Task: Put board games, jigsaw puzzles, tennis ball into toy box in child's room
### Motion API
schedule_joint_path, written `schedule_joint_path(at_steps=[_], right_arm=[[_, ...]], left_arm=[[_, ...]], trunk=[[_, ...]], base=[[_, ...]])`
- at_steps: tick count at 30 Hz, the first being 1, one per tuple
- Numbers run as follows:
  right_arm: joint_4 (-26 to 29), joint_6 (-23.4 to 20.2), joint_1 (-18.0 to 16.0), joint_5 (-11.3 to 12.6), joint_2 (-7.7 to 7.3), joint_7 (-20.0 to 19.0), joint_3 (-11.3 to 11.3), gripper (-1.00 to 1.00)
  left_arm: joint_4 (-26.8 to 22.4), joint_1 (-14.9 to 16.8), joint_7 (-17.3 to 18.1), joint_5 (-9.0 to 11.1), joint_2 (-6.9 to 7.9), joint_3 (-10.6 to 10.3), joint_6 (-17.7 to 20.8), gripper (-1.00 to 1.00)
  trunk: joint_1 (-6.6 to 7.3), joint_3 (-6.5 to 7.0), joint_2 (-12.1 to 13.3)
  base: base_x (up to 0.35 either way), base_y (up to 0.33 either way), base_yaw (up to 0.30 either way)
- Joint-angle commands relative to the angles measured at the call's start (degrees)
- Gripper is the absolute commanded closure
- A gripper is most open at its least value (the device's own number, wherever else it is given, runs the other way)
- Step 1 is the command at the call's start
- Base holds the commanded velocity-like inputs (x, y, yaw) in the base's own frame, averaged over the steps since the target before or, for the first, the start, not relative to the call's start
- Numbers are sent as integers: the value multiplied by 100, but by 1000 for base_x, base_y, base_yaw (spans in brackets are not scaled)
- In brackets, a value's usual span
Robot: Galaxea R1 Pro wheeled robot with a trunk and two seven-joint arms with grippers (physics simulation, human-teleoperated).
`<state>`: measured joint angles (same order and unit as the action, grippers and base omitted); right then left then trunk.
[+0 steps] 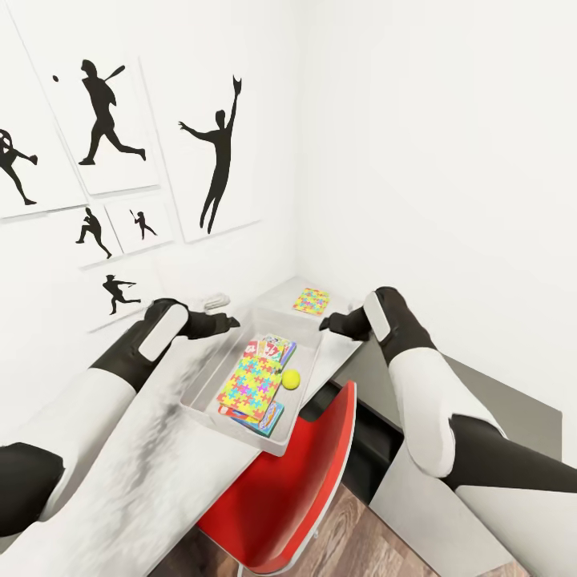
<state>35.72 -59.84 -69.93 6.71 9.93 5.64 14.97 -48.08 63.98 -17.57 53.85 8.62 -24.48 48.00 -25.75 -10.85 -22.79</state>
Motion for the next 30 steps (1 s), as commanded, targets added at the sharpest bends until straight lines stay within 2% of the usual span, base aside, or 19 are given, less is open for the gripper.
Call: schedule_joint_path(at_steps=[1, 5, 10, 21, 30], right_arm=[[-31, -16, -15, 165, 7, 120, 32, -100], [-119, -16, -31, 426, 7, 345, 43, -100], [-160, -16, -32, 537, 7, 456, 47, -100], [-231, -16, 3, 613, 7, 533, 50, -100], [-581, -16, 32, 619, 7, 533, 50, -100]], left_arm=[[3, 8, -26, 53, -5, -60, 2, -100], [120, 9, 37, 44, -38, -143, 0, -100], [196, 9, 63, 39, -52, -201, -4, -100], [363, 9, 84, 30, -66, -309, -96, -100], [384, 9, 87, 29, -67, -319, -113, -100]], trunk=[[-4, -13, -13], [-4, -13, -13], [-4, -13, -13], [-4, -13, -13], [-4, -13, -13]], base=[[0, 0, 0], [0, 0, 0], [0, 0, 0], [0, 0, 0], [0, 0, 0]])
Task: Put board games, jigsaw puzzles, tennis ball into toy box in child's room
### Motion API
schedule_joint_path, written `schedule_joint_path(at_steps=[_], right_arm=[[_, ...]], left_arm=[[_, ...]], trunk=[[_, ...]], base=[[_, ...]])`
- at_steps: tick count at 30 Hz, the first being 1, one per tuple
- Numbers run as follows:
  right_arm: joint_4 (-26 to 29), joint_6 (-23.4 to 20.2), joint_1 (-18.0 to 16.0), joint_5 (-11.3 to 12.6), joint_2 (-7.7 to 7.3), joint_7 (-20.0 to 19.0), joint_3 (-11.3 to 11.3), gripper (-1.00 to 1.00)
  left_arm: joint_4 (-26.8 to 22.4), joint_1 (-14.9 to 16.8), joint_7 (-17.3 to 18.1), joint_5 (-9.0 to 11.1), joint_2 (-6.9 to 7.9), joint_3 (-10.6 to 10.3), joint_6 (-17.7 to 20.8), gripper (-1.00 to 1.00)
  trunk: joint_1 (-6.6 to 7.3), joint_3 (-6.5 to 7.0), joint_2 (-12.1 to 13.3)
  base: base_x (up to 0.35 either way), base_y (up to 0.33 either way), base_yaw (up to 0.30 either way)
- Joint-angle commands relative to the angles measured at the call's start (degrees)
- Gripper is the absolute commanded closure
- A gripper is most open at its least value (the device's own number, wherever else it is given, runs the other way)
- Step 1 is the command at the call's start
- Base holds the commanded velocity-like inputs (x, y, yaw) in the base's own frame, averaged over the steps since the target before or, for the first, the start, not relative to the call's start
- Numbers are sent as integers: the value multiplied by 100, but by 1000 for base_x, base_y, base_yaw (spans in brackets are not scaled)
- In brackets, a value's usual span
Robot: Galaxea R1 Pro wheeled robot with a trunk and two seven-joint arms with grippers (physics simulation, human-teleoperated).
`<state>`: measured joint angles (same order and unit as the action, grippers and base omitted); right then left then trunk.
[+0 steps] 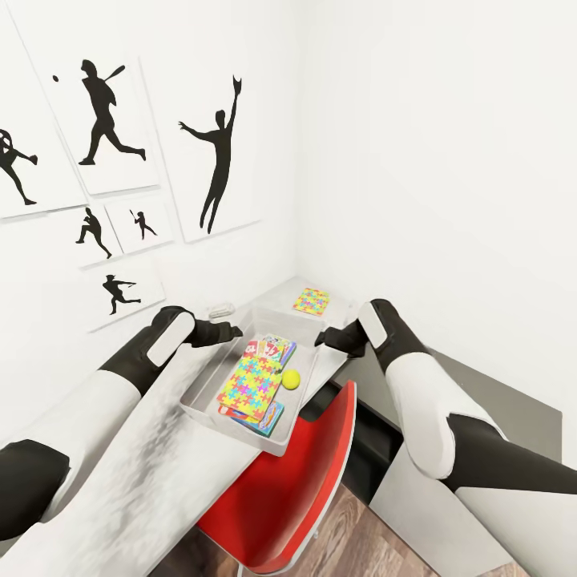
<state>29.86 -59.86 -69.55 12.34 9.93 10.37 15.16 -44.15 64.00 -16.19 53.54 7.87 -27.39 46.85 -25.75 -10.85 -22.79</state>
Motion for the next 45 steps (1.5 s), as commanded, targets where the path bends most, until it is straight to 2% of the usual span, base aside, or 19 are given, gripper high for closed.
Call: schedule_joint_path(at_steps=[1, 19, 32, 45], right_arm=[[-26, -14, -4, 55, 7, 59, 31, -100], [-376, 22, -1, 57, 7, 40, 26, -100], [-417, 31, -5, 58, 7, 36, 25, -100], [-419, 43, -6, 57, 7, 29, 23, -100]], left_arm=[[-6, 7, -52, 60, 9, -28, 2, -100], [1, 7, -51, 60, 12, -30, 0, -100], [3, 6, -57, 60, 56, -15, 0, -100], [3, -1, -60, 60, 104, 12, -2, -100]], trunk=[[-4, -13, -13], [-4, -113, -13], [-4, -226, -13], [-4, -252, -13]], base=[[0, 0, 0], [0, 0, 0], [0, 0, 0], [0, 0, 0]])
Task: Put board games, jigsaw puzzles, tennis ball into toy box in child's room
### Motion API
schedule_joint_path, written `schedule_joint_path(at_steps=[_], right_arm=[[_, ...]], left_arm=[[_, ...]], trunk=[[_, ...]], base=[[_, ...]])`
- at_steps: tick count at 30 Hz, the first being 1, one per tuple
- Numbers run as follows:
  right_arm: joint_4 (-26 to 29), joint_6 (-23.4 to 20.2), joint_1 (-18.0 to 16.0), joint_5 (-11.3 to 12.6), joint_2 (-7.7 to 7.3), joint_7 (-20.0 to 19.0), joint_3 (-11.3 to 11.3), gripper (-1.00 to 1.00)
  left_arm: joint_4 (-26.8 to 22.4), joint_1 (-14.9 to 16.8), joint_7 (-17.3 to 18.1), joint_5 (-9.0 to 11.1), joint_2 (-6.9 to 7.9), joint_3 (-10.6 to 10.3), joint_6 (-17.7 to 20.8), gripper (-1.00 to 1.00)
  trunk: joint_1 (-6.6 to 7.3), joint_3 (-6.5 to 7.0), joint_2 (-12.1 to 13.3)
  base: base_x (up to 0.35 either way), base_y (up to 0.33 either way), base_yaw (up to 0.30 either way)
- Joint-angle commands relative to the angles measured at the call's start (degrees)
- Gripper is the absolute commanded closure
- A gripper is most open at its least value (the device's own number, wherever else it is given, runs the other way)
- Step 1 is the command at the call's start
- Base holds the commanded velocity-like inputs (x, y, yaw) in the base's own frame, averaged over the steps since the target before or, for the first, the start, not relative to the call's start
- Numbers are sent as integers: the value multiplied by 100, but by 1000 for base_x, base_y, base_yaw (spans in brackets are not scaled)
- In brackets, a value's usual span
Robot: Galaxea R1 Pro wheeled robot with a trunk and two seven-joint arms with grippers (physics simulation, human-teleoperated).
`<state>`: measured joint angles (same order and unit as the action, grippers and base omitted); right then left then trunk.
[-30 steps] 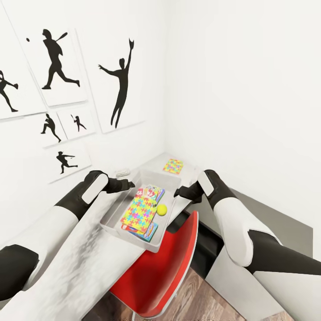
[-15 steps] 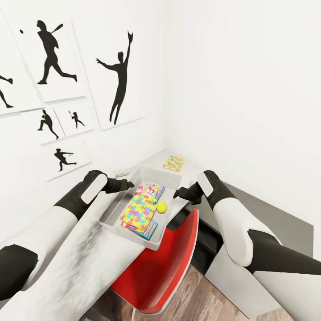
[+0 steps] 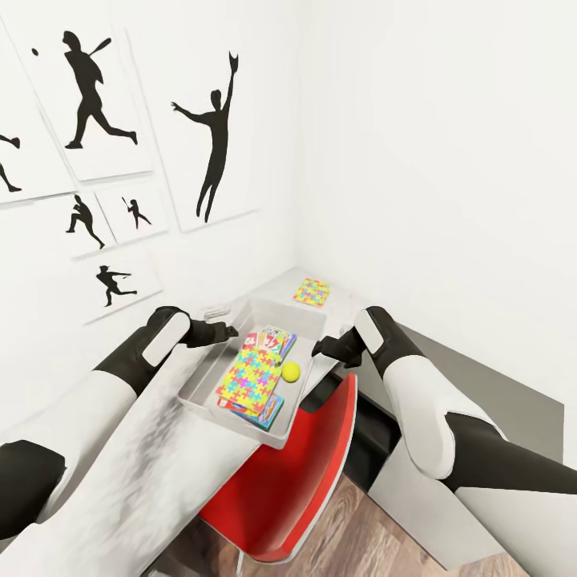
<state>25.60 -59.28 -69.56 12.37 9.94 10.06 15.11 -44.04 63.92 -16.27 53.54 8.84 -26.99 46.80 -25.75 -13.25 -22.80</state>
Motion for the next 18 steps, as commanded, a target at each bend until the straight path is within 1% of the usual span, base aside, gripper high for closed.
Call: schedule_joint_path(at_steps=[1, 8, 18], right_arm=[[6, -15, -5, 54, 5, 60, 27, -100], [6, -14, -5, 55, 5, 58, 27, -100], [6, -14, -5, 55, 5, 64, 27, -100]], left_arm=[[-9, 7, -52, 60, 8, -28, 3, -100], [-3, 7, -52, 59, 9, -35, -2, -100], [0, 7, -52, 60, -1, -48, 0, -100]], trunk=[[-4, -13, -12], [-4, -43, -12], [-4, -120, -12]], base=[[0, 0, 0], [0, 0, 18], [0, 0, 69]])
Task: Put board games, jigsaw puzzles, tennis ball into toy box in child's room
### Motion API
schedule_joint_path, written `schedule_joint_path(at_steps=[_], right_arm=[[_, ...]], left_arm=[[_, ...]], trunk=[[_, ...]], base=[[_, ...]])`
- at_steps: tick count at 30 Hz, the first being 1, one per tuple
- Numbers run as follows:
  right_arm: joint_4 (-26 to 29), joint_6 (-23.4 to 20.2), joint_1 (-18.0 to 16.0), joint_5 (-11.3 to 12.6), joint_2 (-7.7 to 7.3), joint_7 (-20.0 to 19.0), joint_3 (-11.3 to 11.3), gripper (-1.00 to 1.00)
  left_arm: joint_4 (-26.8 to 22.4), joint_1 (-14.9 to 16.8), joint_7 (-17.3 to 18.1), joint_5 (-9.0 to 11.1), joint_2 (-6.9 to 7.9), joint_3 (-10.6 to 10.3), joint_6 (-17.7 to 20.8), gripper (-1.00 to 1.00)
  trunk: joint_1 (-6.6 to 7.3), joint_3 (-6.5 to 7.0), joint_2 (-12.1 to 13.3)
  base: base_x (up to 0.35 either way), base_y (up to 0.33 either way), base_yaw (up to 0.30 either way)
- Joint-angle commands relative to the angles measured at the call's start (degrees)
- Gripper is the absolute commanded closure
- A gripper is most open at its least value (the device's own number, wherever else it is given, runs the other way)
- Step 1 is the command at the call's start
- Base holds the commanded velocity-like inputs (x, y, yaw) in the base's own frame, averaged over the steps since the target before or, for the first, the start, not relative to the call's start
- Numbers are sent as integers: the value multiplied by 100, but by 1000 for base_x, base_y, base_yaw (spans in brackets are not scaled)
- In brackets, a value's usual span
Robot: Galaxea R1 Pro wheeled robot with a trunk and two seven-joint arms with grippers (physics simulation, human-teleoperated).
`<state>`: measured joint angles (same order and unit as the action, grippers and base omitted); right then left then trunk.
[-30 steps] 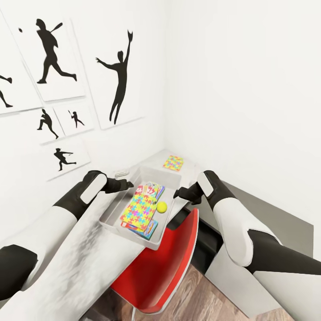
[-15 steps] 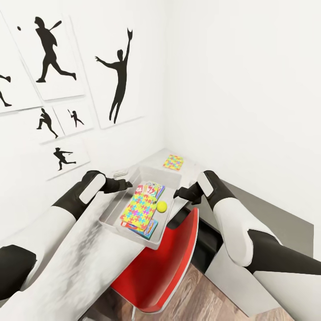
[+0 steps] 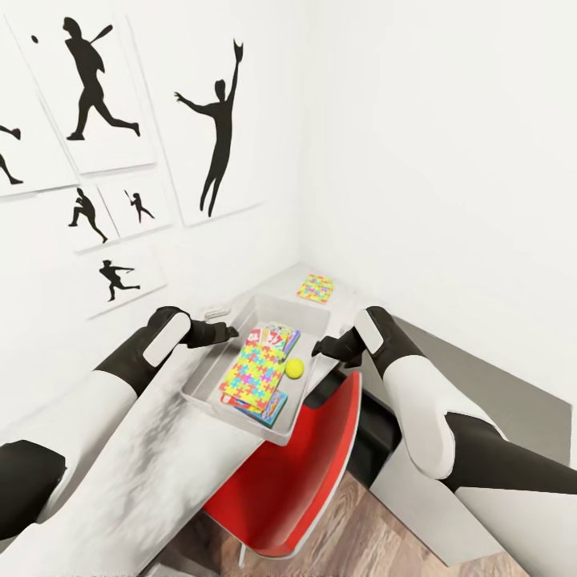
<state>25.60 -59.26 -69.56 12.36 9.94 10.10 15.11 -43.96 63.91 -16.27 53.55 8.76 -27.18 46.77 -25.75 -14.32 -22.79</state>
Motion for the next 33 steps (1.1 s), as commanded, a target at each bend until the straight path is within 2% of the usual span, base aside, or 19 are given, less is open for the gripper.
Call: schedule_joint_path(at_steps=[1, 13, 33], right_arm=[[7, -15, -5, 56, 5, 61, 27, -100], [7, -15, -5, 55, 5, 62, 27, -100], [7, 127, -14, 56, 5, 70, 22, -100]], left_arm=[[-8, 8, -51, 59, 6, -30, 3, -100], [-8, 0, -51, 59, 18, -33, 2, -100], [-7, -1, -51, 51, 18, -33, 0, -100]], trunk=[[-3, -20, -13], [-3, -108, -13], [-3, -126, -13]], base=[[0, 0, 83], [0, 0, 74], [0, 0, 7]])
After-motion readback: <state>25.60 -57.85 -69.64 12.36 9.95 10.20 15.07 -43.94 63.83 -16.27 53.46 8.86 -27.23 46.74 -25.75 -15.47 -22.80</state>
